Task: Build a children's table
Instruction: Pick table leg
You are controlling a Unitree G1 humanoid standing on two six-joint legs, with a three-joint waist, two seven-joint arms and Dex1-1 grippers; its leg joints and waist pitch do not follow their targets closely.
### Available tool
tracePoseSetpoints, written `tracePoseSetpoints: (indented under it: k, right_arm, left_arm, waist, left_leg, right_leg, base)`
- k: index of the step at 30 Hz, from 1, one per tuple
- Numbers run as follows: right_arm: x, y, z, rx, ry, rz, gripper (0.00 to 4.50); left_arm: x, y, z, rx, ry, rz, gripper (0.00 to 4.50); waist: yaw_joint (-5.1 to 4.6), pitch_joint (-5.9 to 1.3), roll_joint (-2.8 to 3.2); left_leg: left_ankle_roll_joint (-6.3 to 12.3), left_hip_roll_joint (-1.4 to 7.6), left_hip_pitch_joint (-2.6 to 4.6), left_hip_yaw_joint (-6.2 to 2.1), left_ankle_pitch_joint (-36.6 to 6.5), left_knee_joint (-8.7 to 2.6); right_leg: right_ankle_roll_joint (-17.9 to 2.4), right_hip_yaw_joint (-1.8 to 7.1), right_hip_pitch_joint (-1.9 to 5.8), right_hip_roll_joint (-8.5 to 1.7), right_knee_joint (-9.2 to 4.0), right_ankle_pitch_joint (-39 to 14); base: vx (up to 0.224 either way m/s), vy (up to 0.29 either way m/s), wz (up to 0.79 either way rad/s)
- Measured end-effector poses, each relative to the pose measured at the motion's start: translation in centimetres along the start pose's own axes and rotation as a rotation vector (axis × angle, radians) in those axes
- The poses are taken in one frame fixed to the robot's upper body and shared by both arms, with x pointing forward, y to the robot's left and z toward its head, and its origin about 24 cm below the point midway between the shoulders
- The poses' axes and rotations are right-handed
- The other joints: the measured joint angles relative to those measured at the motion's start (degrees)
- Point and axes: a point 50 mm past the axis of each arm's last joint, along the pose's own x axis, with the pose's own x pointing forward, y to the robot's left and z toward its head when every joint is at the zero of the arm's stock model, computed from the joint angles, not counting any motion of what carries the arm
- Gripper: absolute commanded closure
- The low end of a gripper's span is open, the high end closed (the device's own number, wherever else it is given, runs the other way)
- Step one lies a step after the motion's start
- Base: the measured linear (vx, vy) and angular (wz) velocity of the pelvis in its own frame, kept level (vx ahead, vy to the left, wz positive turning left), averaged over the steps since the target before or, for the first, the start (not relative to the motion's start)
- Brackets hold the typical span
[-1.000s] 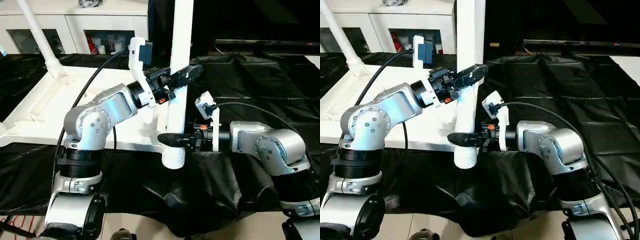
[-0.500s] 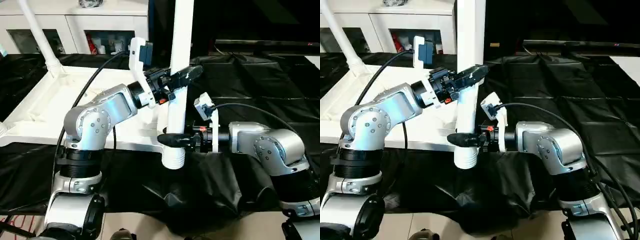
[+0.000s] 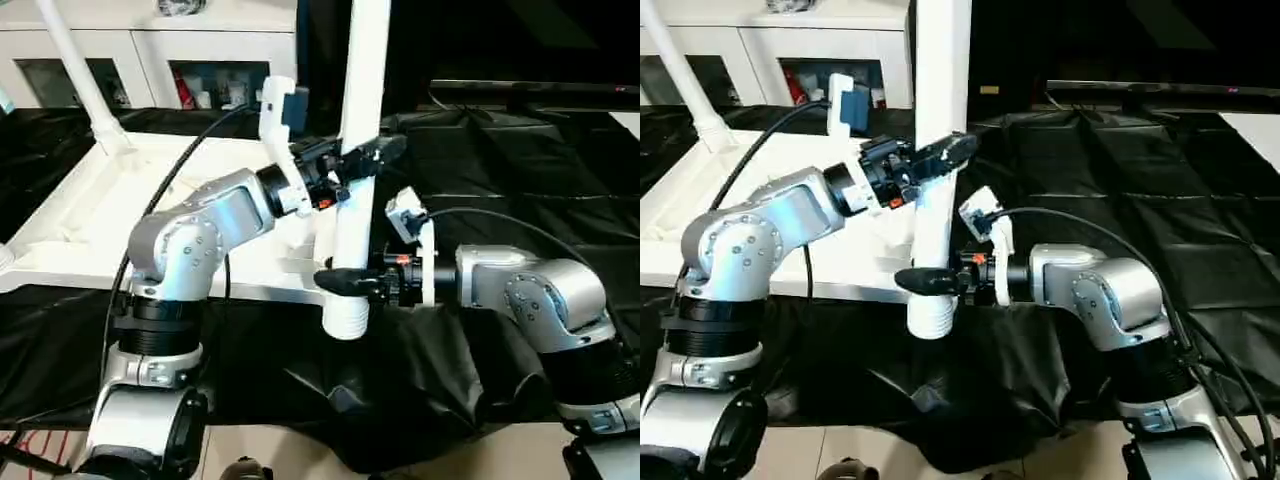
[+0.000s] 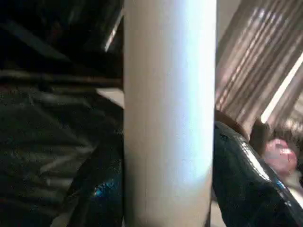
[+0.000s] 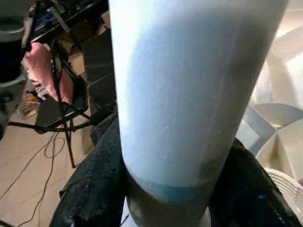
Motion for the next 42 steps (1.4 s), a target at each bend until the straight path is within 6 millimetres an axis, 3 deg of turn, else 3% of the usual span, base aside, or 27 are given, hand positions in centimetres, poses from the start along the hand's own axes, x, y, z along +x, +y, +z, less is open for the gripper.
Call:
tracePoseSetpoints:
  k: [5,8,12,15,18,21,27,29,31,36,42]
  right_arm:
    - [0.6,0.0,0.1,0.004,-0.046,-0.009,2.61]
    - [0.9,-0.1,0.3,0.012,-0.114,-0.039,2.61]
    - [0.5,-0.6,1.0,0.006,-0.193,-0.112,2.61]
    - [0.3,-2.3,1.0,0.014,-0.241,-0.304,2.62]
    - [-0.8,-4.5,0.6,0.070,-0.295,-0.544,2.62]
    - [-1.6,-5.7,0.6,0.126,-0.352,-0.709,2.62]
    - [-2.2,-6.9,-0.5,0.174,-0.283,-0.903,2.62]
    - [-1.9,-7.0,-0.5,0.165,-0.309,-0.901,2.62]
    - [-1.4,-6.7,0.8,0.091,-0.393,-0.885,2.62]
    - [-0.7,-5.2,4.0,-0.043,-0.513,-0.808,2.62]
    - [0.8,-4.3,2.3,0.114,-0.493,-0.653,2.62]
  left_arm:
    - [0.0,0.1,2.4,-0.093,-0.296,-0.003,1.60]
    - [-0.9,0.7,5.2,-0.069,-0.444,0.017,1.60]
    - [-2.3,1.6,6.2,-0.015,-0.471,0.074,1.60]
    - [-3.8,3.3,6.5,0.140,-0.375,0.227,1.60]
    - [-6.0,5.3,5.3,0.332,-0.192,0.417,1.60]
    - [-6.9,6.4,3.2,0.334,-0.101,0.486,1.60]
    - [-7.5,6.7,1.9,0.339,-0.056,0.548,1.60]
    - [-8.5,7.4,0.8,0.368,0.004,0.629,1.60]
    - [-9.4,8.1,-0.8,0.368,0.063,0.681,1.60]
    - [-9.7,8.2,-1.8,0.455,0.127,0.668,1.60]
    - [-9.5,7.9,-2.7,0.492,0.179,0.619,1.60]
  waist:
    - [0.13,0.01,-0.08]
    - [-0.01,0.00,-0.07]
    - [-0.03,0.00,-0.06]
    - [-0.19,-0.01,-0.05]
    - [-0.41,-0.02,-0.06]
    - [-0.28,0.00,-0.19]
    - [-0.47,-0.08,-0.64]
    - [-0.90,-0.06,-0.85]
    - [-1.13,0.02,-0.99]
    - [-0.53,-0.14,-1.47]
    - [-0.35,-0.17,-1.59]
  left_leg:
    - [0.00,-0.01,-0.01,0.00,0.0,0.04]
    - [0.00,0.00,0.02,-0.01,0.0,0.03]
    - [0.00,0.01,0.02,-0.02,0.0,0.03]
    - [-0.07,0.01,0.04,-0.03,0.0,0.01]
    - [-0.10,-0.01,0.04,-0.03,0.1,-0.03]
    - [-0.10,0.00,-0.02,-0.03,0.1,-0.04]
    - [-0.19,0.00,0.05,0.05,0.1,-0.17]
    - [-0.26,0.02,0.08,0.09,0.1,-0.22]
    - [-0.33,0.02,-0.02,0.08,0.2,-0.22]
    - [-0.34,0.04,0.01,0.06,0.2,-0.24]
    - [-0.27,-0.01,0.01,0.06,0.2,-0.23]
  right_leg:
    - [0.0,-0.01,0.00,0.00,0.00,0.0]
    - [0.0,-0.02,0.01,0.02,0.01,0.0]
    - [0.0,-0.01,0.01,0.01,-0.01,0.1]
    - [0.0,-0.02,0.01,0.01,0.01,0.1]
    - [0.0,0.01,-0.02,0.00,0.00,0.1]
    - [0.0,0.00,-0.05,0.00,0.00,0.1]
    - [-0.2,0.05,-0.13,0.02,0.06,0.2]
    - [0.0,0.08,-0.22,0.04,0.13,0.1]
    - [0.0,0.08,-0.40,0.04,0.22,0.1]
    - [0.0,0.07,-0.32,0.06,0.15,0.1]
    - [0.0,0.09,-0.24,0.00,0.09,0.1]
  base:
    - [0.000,0.000,0.00]
    - [0.000,0.000,0.00]
    - [0.000,0.000,0.00]
    - [0.000,0.000,0.00]
    - [0.000,0.000,0.00]
    - [0.000,0.000,0.00]
    - [0.000,0.000,0.00]
    - [0.000,0.000,0.00]
    - [0.000,0.000,0.00]
    - [0.000,0.000,0.00]
    - [0.000,0.000,0.00]
